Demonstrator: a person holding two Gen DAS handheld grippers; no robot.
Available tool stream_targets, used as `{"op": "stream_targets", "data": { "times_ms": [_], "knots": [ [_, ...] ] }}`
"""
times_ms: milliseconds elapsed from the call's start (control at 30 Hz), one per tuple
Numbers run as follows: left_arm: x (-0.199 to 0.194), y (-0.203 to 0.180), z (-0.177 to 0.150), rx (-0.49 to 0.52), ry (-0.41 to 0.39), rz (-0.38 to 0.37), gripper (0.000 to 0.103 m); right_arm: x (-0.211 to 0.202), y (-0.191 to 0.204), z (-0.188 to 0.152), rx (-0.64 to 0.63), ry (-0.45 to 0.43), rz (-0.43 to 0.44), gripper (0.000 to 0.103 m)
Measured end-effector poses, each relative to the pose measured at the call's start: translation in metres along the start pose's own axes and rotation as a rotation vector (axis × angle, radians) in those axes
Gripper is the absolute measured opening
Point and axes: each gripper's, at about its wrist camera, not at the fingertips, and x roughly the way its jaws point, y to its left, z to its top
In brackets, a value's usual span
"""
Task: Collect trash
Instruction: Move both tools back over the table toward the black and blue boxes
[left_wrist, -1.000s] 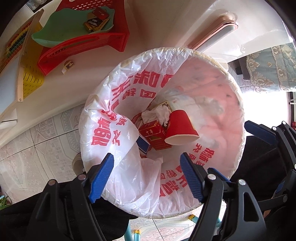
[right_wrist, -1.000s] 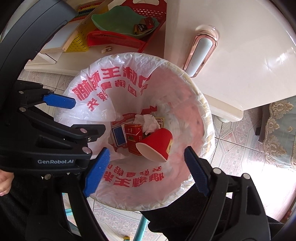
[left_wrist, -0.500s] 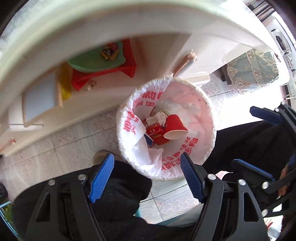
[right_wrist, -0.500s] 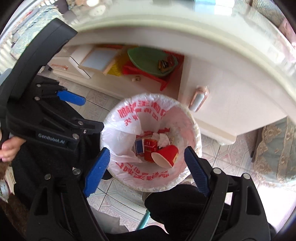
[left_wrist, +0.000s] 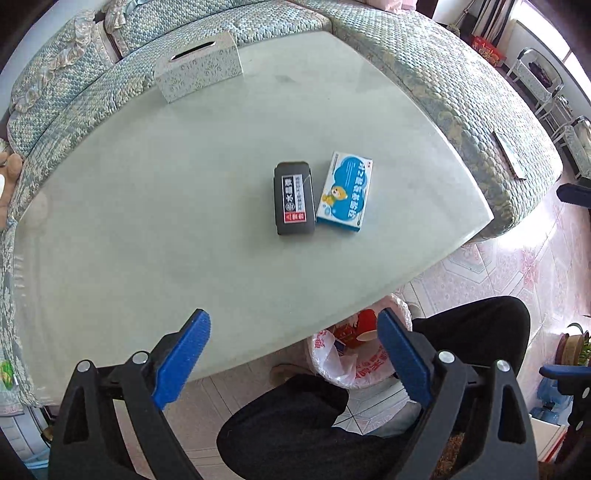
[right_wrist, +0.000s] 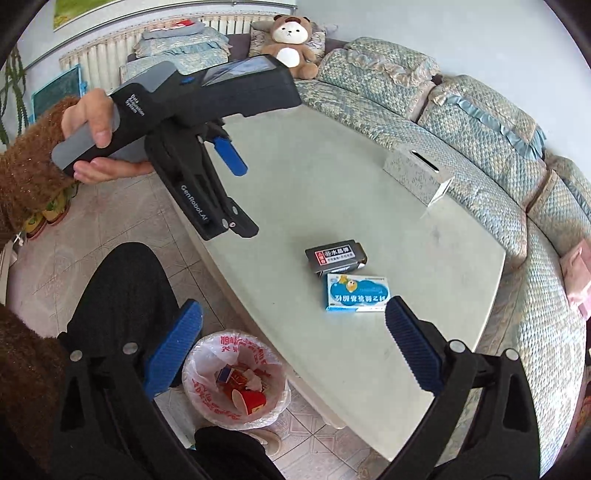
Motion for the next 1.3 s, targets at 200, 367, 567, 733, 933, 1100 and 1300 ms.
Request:
{"op": "stream_targets", "data": {
  "times_ms": [200,367,567,733,933,1100,1300],
  "knots": [
    [-0.006,0.0,0.047,0.02,0.012,0.004,0.09,-0.016,-0.046,0.03,-0.113,-0.056,-0.022,0.097],
    [0.029,-0.005,0.074,0.049,0.059,-0.022,0.09,0.01,-0.071,0.036,-0.2,0.021,-0.003,0.097],
    [0.081,-0.005,0.097,0.064,0.116,-0.05,0.09,0.058,-0.085,0.029,-0.261,0.1,0.063,0.097],
    [0.12,-0.001,0.113,0.059,0.154,-0.074,0.09,0.092,-0.083,0.016,-0.338,0.169,0.12,0.097],
    [0.158,0.011,0.13,0.029,0.192,-0.105,0.09,0.134,-0.083,0.002,-0.39,0.251,0.186,0.097],
    [0.181,0.02,0.139,0.007,0.212,-0.131,0.09,0.167,-0.082,-0.005,-0.431,0.303,0.232,0.097],
    [0.199,0.024,0.145,0.011,0.23,-0.142,0.09,0.195,-0.077,-0.014,-0.504,0.337,0.272,0.097]
  ]
}}
